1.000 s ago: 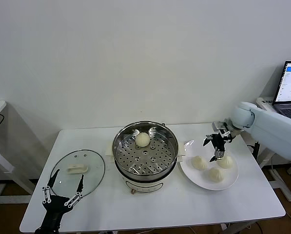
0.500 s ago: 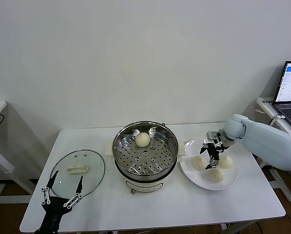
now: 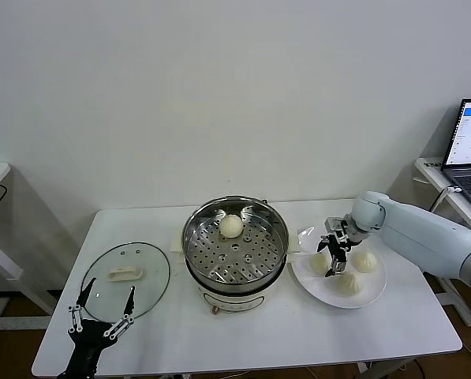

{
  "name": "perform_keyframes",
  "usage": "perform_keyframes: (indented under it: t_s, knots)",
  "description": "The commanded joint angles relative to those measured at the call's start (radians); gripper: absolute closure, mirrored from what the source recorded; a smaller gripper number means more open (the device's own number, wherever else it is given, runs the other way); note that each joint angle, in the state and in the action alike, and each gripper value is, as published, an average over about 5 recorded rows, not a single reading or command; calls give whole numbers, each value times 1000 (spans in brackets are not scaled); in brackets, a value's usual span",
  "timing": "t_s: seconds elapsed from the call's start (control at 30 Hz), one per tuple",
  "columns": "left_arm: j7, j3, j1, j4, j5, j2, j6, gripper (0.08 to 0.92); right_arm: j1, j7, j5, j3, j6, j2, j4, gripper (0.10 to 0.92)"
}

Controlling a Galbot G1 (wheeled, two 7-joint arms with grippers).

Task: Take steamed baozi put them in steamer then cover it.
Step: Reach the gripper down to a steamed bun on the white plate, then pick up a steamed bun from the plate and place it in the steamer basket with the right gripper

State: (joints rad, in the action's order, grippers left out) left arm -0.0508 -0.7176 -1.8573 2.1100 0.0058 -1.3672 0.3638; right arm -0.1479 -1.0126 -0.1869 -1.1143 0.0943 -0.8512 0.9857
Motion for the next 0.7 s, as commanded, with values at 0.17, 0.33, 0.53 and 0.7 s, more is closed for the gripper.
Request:
perform_keyframes:
  t_s: [0.17, 0.33, 0.53, 0.7]
  knots:
    - [0, -4, -2, 1, 0, -1, 4, 177, -10, -2, 15, 4, -6, 3, 11, 317]
    - [1, -5, 0, 5, 0, 1, 3, 177, -77, -32, 22, 12, -11, 30, 64, 362]
    - [2, -1, 5, 12, 0, 7, 1, 177, -273, -160, 40, 16, -42, 28, 131, 387]
    - [3, 0, 13, 15, 10, 9, 3, 177, -523, -271, -84, -92, -37, -59, 205, 388]
